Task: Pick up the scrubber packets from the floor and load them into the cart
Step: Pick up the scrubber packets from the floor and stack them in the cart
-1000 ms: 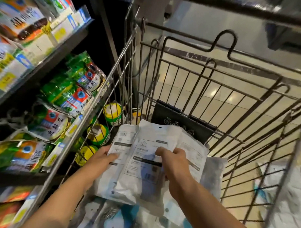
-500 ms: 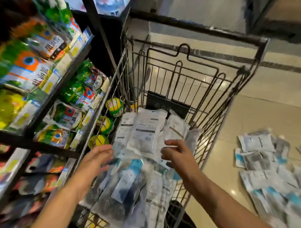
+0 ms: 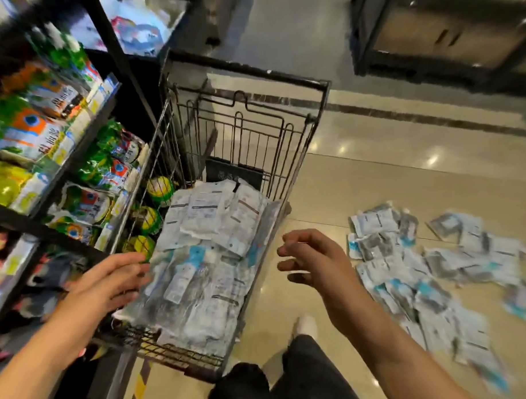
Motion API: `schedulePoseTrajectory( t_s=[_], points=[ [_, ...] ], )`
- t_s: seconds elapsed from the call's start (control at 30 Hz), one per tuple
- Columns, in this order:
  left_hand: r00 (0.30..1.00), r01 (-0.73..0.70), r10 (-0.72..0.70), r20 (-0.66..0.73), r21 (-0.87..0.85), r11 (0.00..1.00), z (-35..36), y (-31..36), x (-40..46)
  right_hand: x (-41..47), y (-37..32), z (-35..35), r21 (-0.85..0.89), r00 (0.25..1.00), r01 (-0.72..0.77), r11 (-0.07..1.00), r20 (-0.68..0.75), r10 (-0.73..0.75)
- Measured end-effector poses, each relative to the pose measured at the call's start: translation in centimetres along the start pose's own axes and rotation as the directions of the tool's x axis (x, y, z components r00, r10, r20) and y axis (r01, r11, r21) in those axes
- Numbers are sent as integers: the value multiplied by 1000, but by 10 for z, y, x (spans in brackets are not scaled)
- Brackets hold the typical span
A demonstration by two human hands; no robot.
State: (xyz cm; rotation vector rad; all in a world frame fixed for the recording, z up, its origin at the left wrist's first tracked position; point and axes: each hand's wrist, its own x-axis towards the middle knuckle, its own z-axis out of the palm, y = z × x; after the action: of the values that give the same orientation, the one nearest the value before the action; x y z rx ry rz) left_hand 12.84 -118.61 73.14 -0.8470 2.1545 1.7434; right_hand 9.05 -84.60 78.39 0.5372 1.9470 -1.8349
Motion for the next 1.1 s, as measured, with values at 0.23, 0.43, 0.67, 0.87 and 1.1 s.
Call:
schedulePoseTrajectory(
  t_s=[0.23,0.43,0.67,0.87,1.1],
  points=[
    [993,-32,30,111,15,999,100,34,-43,-38,24,-81,150,995,26,988,-101,-11],
    [972,-95,83,222,44,995,202,60,-75,-71,54,-184,282,983,42,958,-184,11],
    [898,-201,120,422,154,967,348,67,-105,-128,103,-311,379,906,109,919,-417,65],
    [778,-276,75,624,231,933,455,79,-121,-172,143,-374,505,759,200,839,-622,193],
    [604,-397,50,796,246,884,572,126,-112,-185,145,-411,564,625,281,777,-721,298]
  ],
)
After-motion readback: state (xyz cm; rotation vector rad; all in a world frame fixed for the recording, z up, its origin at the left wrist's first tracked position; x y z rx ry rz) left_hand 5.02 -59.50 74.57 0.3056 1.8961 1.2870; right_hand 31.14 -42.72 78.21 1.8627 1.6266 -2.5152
